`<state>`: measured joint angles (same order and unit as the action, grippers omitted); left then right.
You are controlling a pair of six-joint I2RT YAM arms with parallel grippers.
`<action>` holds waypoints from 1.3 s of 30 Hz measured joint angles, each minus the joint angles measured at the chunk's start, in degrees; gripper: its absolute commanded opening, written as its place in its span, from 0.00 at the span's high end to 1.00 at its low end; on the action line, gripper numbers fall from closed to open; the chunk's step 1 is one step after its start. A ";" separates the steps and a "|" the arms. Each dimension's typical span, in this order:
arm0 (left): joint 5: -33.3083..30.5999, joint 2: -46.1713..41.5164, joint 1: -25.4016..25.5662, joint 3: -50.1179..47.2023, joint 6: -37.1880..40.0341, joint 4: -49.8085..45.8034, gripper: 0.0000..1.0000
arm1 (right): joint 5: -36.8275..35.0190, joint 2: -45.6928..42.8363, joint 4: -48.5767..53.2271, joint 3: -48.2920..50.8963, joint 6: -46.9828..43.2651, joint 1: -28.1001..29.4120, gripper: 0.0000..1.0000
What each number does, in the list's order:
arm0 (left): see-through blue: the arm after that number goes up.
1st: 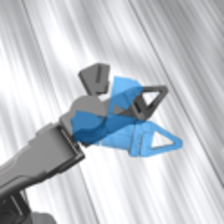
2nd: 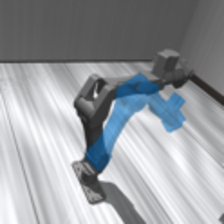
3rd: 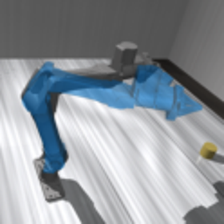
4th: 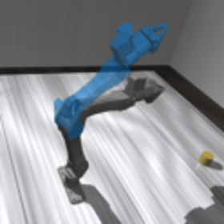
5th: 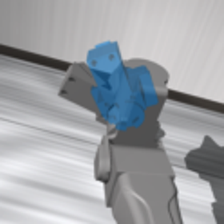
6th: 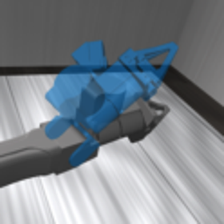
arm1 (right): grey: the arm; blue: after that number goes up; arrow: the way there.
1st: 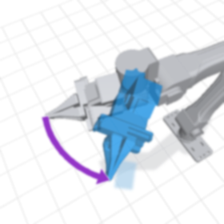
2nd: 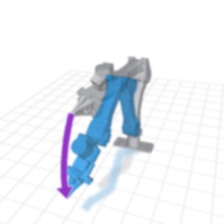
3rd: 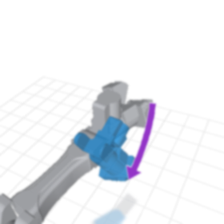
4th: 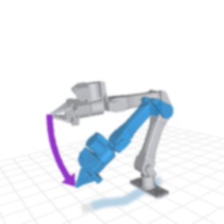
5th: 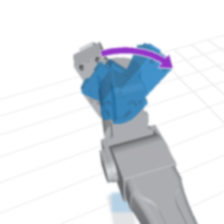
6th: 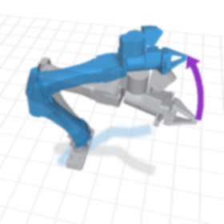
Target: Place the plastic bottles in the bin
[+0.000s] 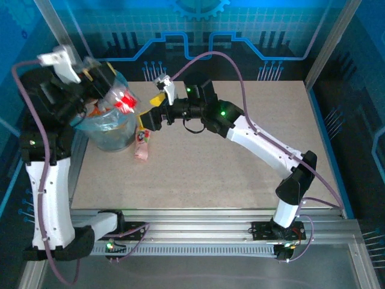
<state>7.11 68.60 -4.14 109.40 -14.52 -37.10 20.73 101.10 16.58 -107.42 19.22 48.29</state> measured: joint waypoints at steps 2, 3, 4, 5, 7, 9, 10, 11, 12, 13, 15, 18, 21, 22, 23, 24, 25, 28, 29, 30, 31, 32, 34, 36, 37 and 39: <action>-5.07 2.16 -1.03 3.39 3.82 1.05 0.49 | -1.51 0.00 1.97 0.00 -0.24 -0.50 0.00; -7.32 3.06 -2.23 4.15 5.31 1.70 0.50 | -2.10 0.00 2.60 0.02 -0.28 -0.74 0.00; -8.63 3.78 -3.74 4.48 5.92 1.97 0.50 | -2.40 0.00 2.97 0.07 -0.35 -0.92 0.00; -9.94 4.70 -5.92 4.57 6.40 2.38 0.50 | -2.62 0.00 3.43 0.13 -0.48 -1.09 0.00; -11.96 6.54 -10.08 4.35 6.84 3.30 0.51 | -2.78 0.00 4.46 0.22 -0.92 -1.11 0.00; -13.60 7.91 -13.81 1.92 7.08 5.95 0.52 | -2.64 0.00 5.62 0.22 -1.53 -1.11 0.00; -14.14 8.31 -14.88 0.74 7.13 6.62 0.53 | -2.54 0.00 5.99 0.22 -1.75 -1.11 0.00; -14.78 8.87 -15.80 -0.33 7.17 6.91 0.53 | -2.54 0.00 6.40 0.22 -1.92 -1.11 0.00; -15.15 9.40 -16.22 -0.92 7.19 7.04 0.54 | -2.54 0.00 6.75 0.22 -2.05 -1.11 0.00; -14.95 9.62 -17.29 -3.02 7.23 9.75 0.54 | -2.27 0.00 7.06 0.22 -2.40 -1.11 0.00; -14.86 9.77 -19.78 -7.56 7.23 14.56 0.54 | -1.62 0.00 7.63 0.22 -2.86 -1.11 0.00; -14.64 12.35 -24.06 -9.62 6.97 17.42 0.55 | -0.39 0.13 8.50 -0.02 -3.26 -1.11 0.00; -13.64 15.19 -26.67 -9.62 6.49 19.87 0.55 | 0.76 0.92 9.44 -1.25 -3.26 -1.11 0.00; -13.38 15.67 -26.99 -9.62 6.49 20.35 0.55 | 1.05 1.27 9.77 -1.75 -3.23 -1.11 0.00; -13.05 16.02 -27.17 -9.62 6.54 21.00 0.55 | 1.40 1.68 9.97 -2.27 -3.23 -1.11 0.00; -12.59 16.22 -27.19 -9.62 6.56 21.90 0.55 | 1.81 2.10 10.10 -2.75 -3.21 -1.11 0.00; -12.15 16.31 -27.19 -9.62 6.69 22.75 0.55 | 2.19 2.49 10.05 -3.08 -3.21 -1.11 0.00; -11.08 16.37 -27.19 -9.97 7.63 26.82 0.52 | 2.91 4.00 10.78 -4.42 -3.19 -1.11 0.00; -10.78 16.37 -27.19 -10.54 8.13 28.68 0.51 | 3.13 4.55 11.17 -4.94 -3.19 -1.11 0.00; -10.47 16.39 -27.19 -11.21 8.68 30.38 0.51 | 3.39 5.05 11.72 -5.49 -3.19 -1.11 0.00; -10.16 16.50 -27.19 -11.85 9.07 31.54 0.50 | 3.56 5.38 12.13 -5.86 -3.21 -1.11 0.00; -9.64 16.79 -27.19 -12.35 9.49 32.44 0.50 | 3.74 5.62 12.61 -6.21 -3.23 -1.11 0.00; -8.44 17.81 -27.19 -12.92 10.12 33.64 0.49 | 3.78 5.81 13.31 -6.64 -3.26 -1.11 0.00; -7.13 18.88 -27.19 -14.12 10.25 34.93 0.47 | 3.76 5.81 13.62 -6.78 -3.23 -1.11 0.00; -6.45 19.15 -27.19 -15.23 10.36 35.69 0.46 | 3.76 5.81 13.68 -6.82 -3.21 -1.11 0.00; -5.07 19.28 -27.19 -17.73 10.56 36.46 0.39 | 3.78 5.81 13.88 -6.82 -3.19 -1.11 0.00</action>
<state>2.04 87.88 -31.33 91.68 -3.97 -0.64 24.51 106.91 30.46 -114.24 16.03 47.18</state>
